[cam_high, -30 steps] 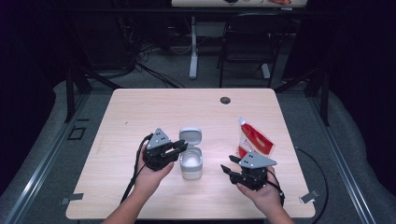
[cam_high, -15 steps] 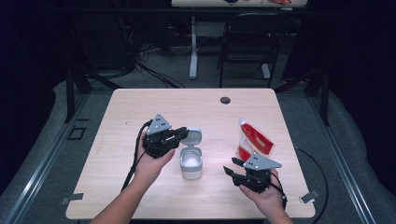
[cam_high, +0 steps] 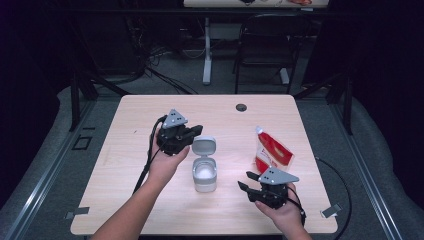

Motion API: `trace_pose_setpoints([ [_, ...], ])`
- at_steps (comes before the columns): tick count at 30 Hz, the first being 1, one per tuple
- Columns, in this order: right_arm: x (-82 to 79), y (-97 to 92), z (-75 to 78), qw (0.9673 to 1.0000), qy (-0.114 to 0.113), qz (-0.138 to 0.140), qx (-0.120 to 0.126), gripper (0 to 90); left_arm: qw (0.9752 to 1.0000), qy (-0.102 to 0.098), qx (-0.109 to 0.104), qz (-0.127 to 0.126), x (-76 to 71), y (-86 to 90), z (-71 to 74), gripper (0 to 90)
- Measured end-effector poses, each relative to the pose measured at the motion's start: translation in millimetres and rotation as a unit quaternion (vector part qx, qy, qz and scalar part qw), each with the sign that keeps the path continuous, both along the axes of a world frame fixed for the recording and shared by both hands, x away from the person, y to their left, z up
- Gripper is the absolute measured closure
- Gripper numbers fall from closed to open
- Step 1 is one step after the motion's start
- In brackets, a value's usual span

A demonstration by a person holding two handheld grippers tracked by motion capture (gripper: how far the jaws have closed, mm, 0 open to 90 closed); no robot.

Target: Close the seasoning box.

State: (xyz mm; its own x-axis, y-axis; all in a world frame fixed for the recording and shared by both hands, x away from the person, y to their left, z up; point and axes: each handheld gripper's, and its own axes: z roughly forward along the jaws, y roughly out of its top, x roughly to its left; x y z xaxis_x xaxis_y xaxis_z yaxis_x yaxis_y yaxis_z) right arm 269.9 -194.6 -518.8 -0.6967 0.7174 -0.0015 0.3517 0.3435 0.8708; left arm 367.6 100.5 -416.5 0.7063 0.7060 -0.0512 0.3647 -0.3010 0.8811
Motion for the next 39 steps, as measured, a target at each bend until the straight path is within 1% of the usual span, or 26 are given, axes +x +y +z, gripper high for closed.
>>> trace_pose_setpoints([
  [3, 0.2, 0.0, -1.0, 1.0, 0.001, 0.0, 0.002, 53.7, 1.0, 0.003, 0.004, -0.001, 1.9, -0.9, -1.5, 90.0],
  [12, 0.2, 0.3, -2.2, 1.0, 0.003, 0.002, 0.0, 53.7, 0.9999, 0.013, 0.0, -0.003, 8.1, -3.4, -5.1, 90.0],
  [15, -0.4, 0.6, -2.9, 1.0, 0.003, 0.001, 0.004, 53.7, 0.9999, 0.012, 0.001, -0.002, 9.5, -4.4, -5.9, 90.0],
  [16, -0.5, 0.1, -2.4, 1.0, 0.004, 0.003, 0.0, 53.7, 0.9999, 0.013, 0.001, -0.002, 9.9, -4.6, -6.2, 90.0],
  [23, -0.4, 1.1, -3.1, 1.0, 0.004, 0.004, 0.0, 53.6, 0.9998, 0.018, 0.009, -0.002, 12.6, -5.7, -9.0, 90.0],
  [25, -0.6, 1.1, -3.0, 1.0, 0.004, 0.004, 0.001, 53.6, 0.9998, 0.021, 0.007, -0.002, 12.7, -6.3, -11.3, 90.0],
  [28, 0.0, 0.3, -3.0, 1.0, 0.004, 0.004, 0.0, 53.7, 0.9996, 0.026, 0.012, -0.005, 11.4, -7.2, -14.5, 90.0],
  [31, 0.8, 0.8, -3.1, 1.0, 0.004, 0.004, 0.006, 53.7, 0.9996, 0.025, 0.006, -0.008, 8.6, -6.7, -16.2, 90.0],
  [33, 1.5, 1.4, -2.8, 1.0, 0.003, 0.005, 0.002, 53.7, 0.9997, 0.022, 0.007, -0.01, 6.0, -7.2, -16.8, 90.0],
  [36, 2.1, 2.0, -3.1, 1.0, 0.004, 0.005, 0.003, 53.7, 0.9996, 0.023, 0.012, -0.015, 2.3, -7.5, -18.3, 90.0],
  [39, 2.1, 1.4, -2.7, 1.0, 0.003, 0.006, 0.003, 53.6, 0.9995, 0.023, 0.009, -0.019, -1.2, -7.4, -20.2, 90.0],
])
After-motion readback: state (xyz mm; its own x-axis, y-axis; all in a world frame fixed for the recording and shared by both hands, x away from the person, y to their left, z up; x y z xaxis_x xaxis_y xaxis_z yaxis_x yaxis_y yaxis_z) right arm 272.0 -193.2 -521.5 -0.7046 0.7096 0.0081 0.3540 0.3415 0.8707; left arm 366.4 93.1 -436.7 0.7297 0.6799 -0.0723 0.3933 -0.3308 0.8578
